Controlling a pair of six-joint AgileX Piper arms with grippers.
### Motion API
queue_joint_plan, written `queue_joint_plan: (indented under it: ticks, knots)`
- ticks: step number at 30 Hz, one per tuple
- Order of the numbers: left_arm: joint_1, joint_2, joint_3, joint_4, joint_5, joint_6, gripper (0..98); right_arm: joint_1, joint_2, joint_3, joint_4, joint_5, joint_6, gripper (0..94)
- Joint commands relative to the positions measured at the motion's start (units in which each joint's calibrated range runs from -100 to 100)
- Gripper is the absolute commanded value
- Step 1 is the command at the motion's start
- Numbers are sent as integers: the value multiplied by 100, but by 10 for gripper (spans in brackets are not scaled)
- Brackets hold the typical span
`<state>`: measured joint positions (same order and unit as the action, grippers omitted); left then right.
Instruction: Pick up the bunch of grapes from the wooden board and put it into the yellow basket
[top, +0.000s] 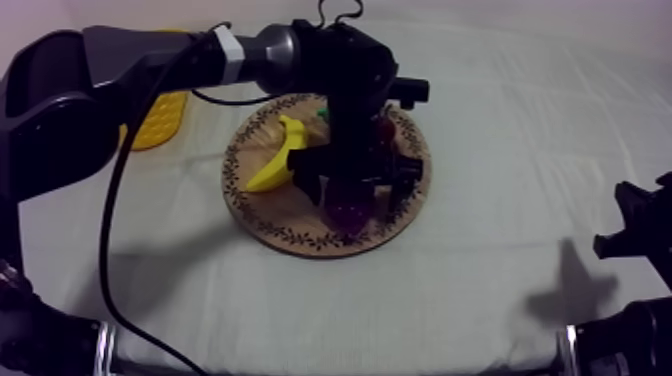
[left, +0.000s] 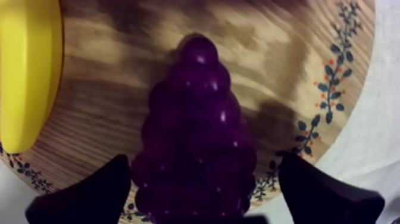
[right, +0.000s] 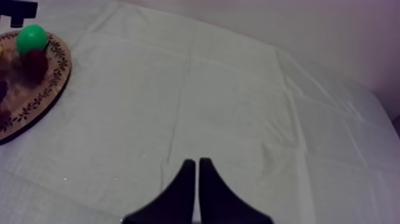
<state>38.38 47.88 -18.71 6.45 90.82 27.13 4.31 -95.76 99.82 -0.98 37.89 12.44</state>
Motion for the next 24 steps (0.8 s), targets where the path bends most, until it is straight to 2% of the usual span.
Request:
queue_joint_plan:
  ticks: [1,6,10,15,24]
  knots:
    - [-10,31,-18,0,31,19,825,-2,0,-4,3,2,-1,3]
    - [-22,69,-58,4,62,51,609,-2,0,-4,3,2,-1,3]
    - [-18,66,-54,-2,67,54,505,-2,0,-4,3,2,-1,3]
    - [-14,10,-2,-11,26,13,469,-2,0,-4,3,2,-1,3]
    - [-37,-614,-139,-33,-3,-242,477,-2,0,-4,3,2,-1,3]
